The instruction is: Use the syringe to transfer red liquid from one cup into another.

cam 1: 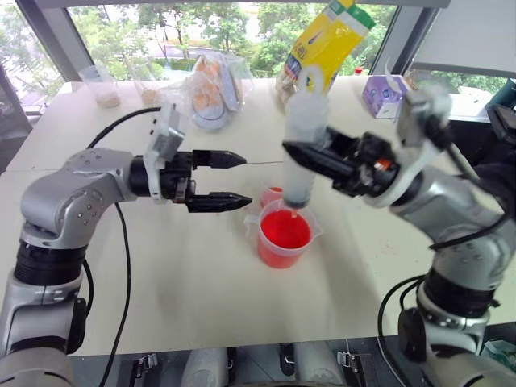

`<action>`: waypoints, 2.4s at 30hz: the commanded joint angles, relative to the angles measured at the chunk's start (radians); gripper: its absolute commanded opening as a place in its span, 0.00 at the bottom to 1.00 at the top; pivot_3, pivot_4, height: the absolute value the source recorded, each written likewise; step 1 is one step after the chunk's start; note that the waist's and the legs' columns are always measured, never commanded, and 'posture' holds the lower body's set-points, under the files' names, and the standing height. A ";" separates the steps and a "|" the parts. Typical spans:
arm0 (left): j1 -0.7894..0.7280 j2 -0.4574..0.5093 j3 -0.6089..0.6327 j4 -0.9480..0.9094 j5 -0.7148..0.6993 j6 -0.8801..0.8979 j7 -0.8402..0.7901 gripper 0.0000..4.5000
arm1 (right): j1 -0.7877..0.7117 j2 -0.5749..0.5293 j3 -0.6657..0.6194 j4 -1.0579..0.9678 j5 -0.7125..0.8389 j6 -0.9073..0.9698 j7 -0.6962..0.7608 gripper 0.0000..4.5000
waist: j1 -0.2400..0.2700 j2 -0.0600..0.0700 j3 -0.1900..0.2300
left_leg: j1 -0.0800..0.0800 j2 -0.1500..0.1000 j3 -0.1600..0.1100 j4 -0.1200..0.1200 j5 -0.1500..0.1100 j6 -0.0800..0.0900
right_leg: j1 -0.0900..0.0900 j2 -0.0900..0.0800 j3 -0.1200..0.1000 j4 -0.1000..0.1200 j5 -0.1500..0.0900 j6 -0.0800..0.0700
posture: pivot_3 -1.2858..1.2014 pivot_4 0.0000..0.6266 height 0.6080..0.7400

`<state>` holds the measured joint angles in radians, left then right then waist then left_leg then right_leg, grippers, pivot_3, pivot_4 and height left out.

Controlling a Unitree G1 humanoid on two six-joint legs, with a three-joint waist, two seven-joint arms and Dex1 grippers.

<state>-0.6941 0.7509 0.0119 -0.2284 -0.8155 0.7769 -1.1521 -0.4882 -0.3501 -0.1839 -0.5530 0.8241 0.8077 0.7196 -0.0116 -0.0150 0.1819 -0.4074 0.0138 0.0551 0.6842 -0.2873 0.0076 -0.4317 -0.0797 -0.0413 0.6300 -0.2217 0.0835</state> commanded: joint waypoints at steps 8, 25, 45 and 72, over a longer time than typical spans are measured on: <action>-0.041 -0.007 0.008 -0.034 -0.032 0.030 -0.033 1.00 | 0.162 0.033 0.173 0.173 -0.308 -0.503 0.091 0.31 | -0.001 0.000 0.000 | 0.000 0.000 0.000 0.000 0.000 0.000 | 0.000 0.000 0.000 0.000 0.000 0.000 | 0.52 0.24 1.00; -0.112 -0.138 -0.016 -0.038 -0.074 0.080 0.012 1.00 | 0.217 -0.014 0.218 0.155 -0.277 -0.506 0.109 0.31 | -0.001 0.000 0.000 | 0.001 0.000 -0.001 0.000 0.000 0.000 | 0.001 0.000 0.000 0.000 0.000 0.000 | 0.52 0.24 1.00; -0.118 -0.251 -0.056 -0.013 -0.060 0.111 0.135 0.36 | 0.209 -0.030 0.223 0.133 -0.267 -0.484 0.090 0.31 | 0.001 0.000 0.000 | 0.001 0.000 -0.001 0.000 0.000 0.000 | 0.001 0.000 0.000 0.000 0.000 0.000 | 0.52 0.24 1.00; -0.209 -0.203 0.025 0.056 -0.063 0.091 0.106 0.01 | 0.254 -0.080 0.232 0.134 -0.181 -0.388 0.111 0.31 | 0.001 0.000 0.000 | 0.001 0.000 -0.001 0.000 0.000 0.000 | 0.001 0.000 0.000 0.000 0.000 0.000 | 0.52 0.24 1.00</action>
<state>-0.8509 0.5341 -0.0345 -0.1736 -0.8740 0.9142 -1.0543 -0.2571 -0.4120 0.0334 -0.4113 0.6455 0.4070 0.8118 -0.0104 -0.0151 0.1819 -0.4063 0.0137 0.0540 0.6846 -0.2870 0.0072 -0.4306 -0.0794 -0.0413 0.6303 -0.2218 0.0835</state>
